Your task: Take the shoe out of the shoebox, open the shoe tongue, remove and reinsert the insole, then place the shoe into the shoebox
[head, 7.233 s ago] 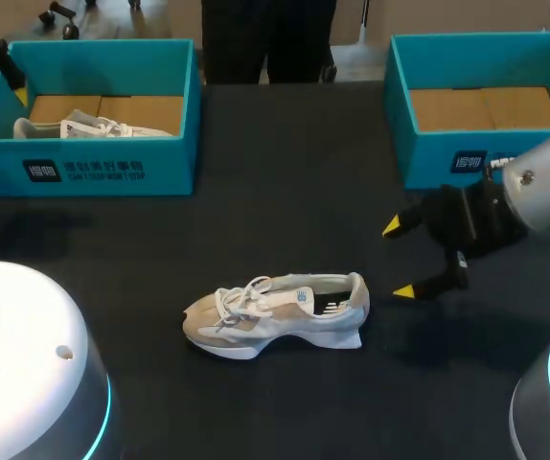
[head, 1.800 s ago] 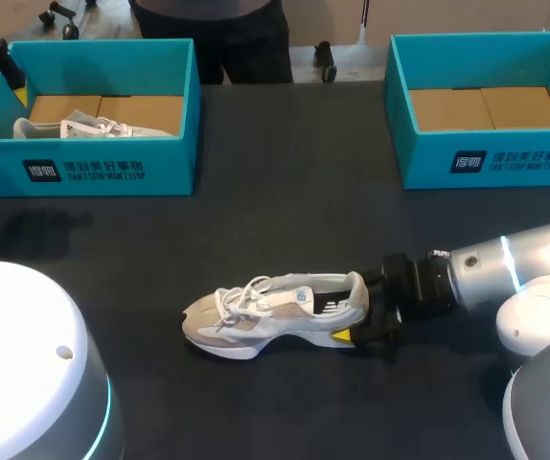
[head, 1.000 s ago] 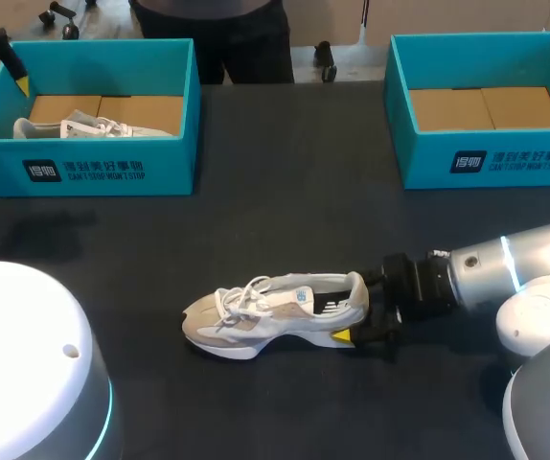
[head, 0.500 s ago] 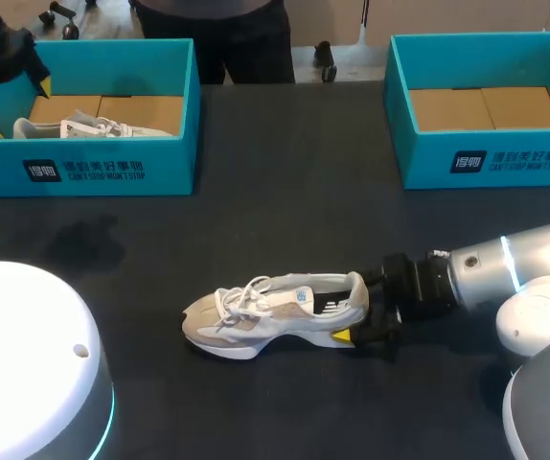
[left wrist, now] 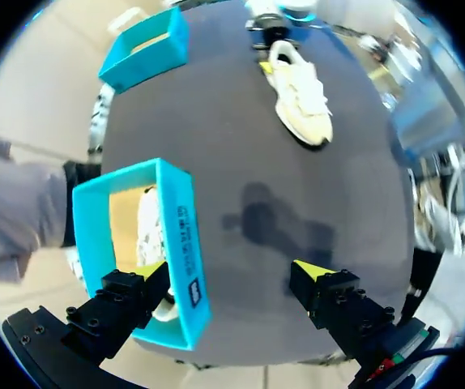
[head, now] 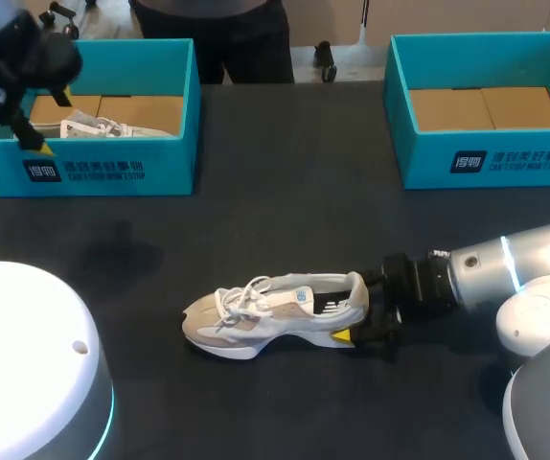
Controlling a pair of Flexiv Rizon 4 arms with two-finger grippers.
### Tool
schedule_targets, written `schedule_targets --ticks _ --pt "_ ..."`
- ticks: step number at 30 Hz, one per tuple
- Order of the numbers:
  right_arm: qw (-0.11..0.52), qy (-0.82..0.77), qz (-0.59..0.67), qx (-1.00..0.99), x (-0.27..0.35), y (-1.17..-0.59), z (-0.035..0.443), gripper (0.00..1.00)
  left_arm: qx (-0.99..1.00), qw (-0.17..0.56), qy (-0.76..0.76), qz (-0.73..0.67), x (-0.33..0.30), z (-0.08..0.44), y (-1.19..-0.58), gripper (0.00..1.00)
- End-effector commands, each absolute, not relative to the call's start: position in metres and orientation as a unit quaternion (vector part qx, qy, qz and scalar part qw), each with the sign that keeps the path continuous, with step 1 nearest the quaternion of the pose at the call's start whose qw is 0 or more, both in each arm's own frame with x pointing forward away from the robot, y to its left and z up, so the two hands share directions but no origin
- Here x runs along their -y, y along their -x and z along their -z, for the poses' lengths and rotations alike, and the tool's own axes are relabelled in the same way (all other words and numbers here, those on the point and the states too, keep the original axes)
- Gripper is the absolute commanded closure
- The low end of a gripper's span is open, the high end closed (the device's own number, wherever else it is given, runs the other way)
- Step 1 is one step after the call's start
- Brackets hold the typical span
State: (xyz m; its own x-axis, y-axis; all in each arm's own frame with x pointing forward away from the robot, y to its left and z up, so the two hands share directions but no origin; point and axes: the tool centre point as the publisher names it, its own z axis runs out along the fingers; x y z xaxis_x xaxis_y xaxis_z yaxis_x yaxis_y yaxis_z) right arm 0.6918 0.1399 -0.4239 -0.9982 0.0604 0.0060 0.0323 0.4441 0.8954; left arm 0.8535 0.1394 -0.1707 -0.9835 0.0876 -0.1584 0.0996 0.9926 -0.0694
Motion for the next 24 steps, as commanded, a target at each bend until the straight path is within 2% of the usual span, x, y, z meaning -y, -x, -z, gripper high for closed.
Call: schedule_targets --ticks 1,8,24 --pt "0.015 -0.028 -0.526 -0.85 -0.143 -0.692 0.427 1.0 -0.981 0.139 0.131 0.029 -0.127 0.177 -0.836 0.0" --pt "0.015 -0.028 -0.526 -0.85 -0.143 -0.692 0.427 1.0 -0.976 0.132 0.165 0.049 -0.086 0.183 -0.823 0.0" --pt "0.015 -0.028 -0.526 -0.85 -0.143 -0.692 0.427 1.0 -0.976 0.132 0.165 0.049 -0.086 0.183 -0.823 0.0"
